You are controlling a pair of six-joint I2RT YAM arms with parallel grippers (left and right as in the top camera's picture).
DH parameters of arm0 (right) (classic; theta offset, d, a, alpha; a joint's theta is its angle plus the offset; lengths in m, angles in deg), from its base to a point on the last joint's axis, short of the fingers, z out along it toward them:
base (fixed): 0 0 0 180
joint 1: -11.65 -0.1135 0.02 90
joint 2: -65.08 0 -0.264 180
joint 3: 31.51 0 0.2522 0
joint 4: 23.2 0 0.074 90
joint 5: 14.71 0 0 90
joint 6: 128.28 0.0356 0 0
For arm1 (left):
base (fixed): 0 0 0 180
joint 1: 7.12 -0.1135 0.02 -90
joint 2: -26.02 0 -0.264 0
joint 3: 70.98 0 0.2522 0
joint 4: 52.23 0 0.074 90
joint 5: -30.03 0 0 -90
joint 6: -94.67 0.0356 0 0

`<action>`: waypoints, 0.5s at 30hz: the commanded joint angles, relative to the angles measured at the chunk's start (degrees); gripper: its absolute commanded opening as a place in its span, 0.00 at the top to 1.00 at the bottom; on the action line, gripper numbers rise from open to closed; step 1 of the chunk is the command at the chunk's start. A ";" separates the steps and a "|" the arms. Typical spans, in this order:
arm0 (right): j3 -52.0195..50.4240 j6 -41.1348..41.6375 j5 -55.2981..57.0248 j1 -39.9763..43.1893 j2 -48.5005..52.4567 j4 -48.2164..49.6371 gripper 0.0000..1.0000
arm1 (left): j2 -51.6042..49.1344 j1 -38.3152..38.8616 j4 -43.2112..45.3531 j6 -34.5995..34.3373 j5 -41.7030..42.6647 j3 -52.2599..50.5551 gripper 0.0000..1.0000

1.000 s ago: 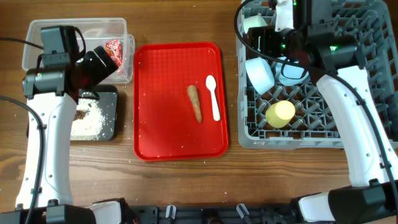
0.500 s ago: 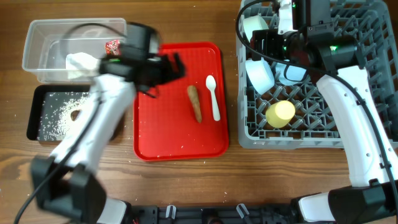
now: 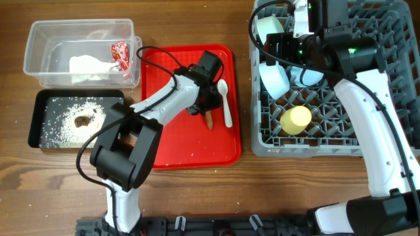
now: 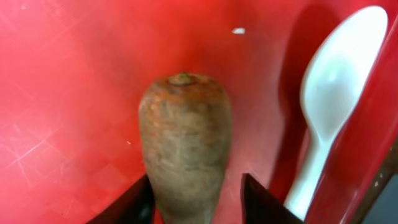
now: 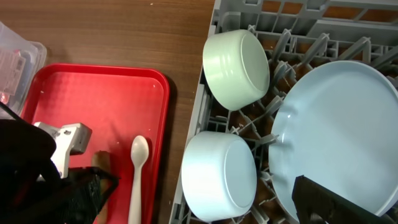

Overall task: Sort waste into correct bins and load items into the dishwasher rack
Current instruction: 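Grasp the brown sweet potato with the left gripper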

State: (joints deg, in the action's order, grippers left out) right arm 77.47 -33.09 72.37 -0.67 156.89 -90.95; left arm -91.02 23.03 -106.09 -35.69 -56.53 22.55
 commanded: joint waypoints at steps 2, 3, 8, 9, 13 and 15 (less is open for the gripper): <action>0.33 0.83 0.81 0.02 0.22 -0.26 0.00 | -0.87 -0.04 0.50 -0.87 -1.53 0.50 0.88; 0.33 0.83 0.81 0.02 0.22 -0.26 0.00 | -0.85 -0.04 0.50 -0.87 -1.38 0.50 0.93; 0.33 0.79 0.81 0.02 0.22 -0.24 0.00 | 3.91 -1.68 -3.63 0.55 -0.98 1.55 0.96; 0.33 0.79 0.81 0.02 0.22 -0.17 0.00 | 5.64 -2.58 -5.57 1.25 -1.03 2.36 0.96; 0.33 0.74 1.03 0.02 0.22 0.37 0.00 | 16.83 -10.73 -17.59 1.05 -3.63 4.85 0.96; 0.33 0.74 1.03 0.02 0.22 0.39 0.00 | 21.70 -16.90 -22.49 0.83 -3.82 4.85 0.96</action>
State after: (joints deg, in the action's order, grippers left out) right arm 77.47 -33.09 72.43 -0.67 156.89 -90.91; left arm -78.32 13.98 -123.92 -35.21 -58.01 25.50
